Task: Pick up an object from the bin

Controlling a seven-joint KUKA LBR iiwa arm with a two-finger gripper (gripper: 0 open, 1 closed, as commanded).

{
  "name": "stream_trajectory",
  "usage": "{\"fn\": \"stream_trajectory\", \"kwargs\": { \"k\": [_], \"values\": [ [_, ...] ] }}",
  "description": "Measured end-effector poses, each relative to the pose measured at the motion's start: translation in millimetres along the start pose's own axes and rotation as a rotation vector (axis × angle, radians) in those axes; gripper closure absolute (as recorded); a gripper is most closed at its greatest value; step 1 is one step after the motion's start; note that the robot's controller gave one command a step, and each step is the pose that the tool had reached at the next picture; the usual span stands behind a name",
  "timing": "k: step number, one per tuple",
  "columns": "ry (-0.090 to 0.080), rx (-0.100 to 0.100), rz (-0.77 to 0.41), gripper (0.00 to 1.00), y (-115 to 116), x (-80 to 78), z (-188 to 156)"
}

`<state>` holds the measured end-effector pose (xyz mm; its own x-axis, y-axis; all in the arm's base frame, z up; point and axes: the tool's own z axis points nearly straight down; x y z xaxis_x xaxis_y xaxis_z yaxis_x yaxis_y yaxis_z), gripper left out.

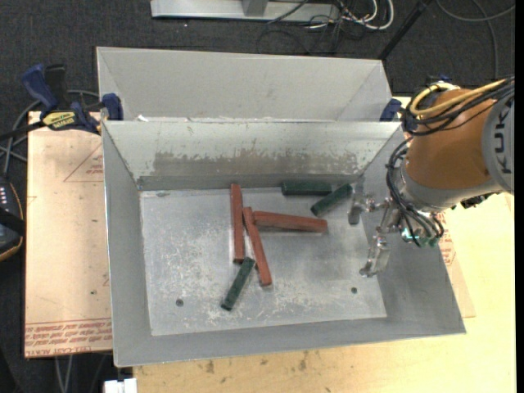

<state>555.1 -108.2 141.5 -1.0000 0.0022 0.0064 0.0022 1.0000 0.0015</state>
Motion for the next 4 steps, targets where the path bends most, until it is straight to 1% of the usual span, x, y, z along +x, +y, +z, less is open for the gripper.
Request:
{"fn": "stream_trajectory", "kwargs": {
  "k": [1, 2, 3, 4],
  "values": [
    [-0.017, 0.000, -0.092, 0.00, 48, -89.7, 73],
    [-0.010, 0.000, -0.139, 0.00, 83, -70.6, 39],
    [-0.010, -0.001, 0.117, 0.00, 108, -64.3, 25],
    [-0.004, -0.001, 0.323, 0.00, 134, -52.1, 73]
  ]
}}
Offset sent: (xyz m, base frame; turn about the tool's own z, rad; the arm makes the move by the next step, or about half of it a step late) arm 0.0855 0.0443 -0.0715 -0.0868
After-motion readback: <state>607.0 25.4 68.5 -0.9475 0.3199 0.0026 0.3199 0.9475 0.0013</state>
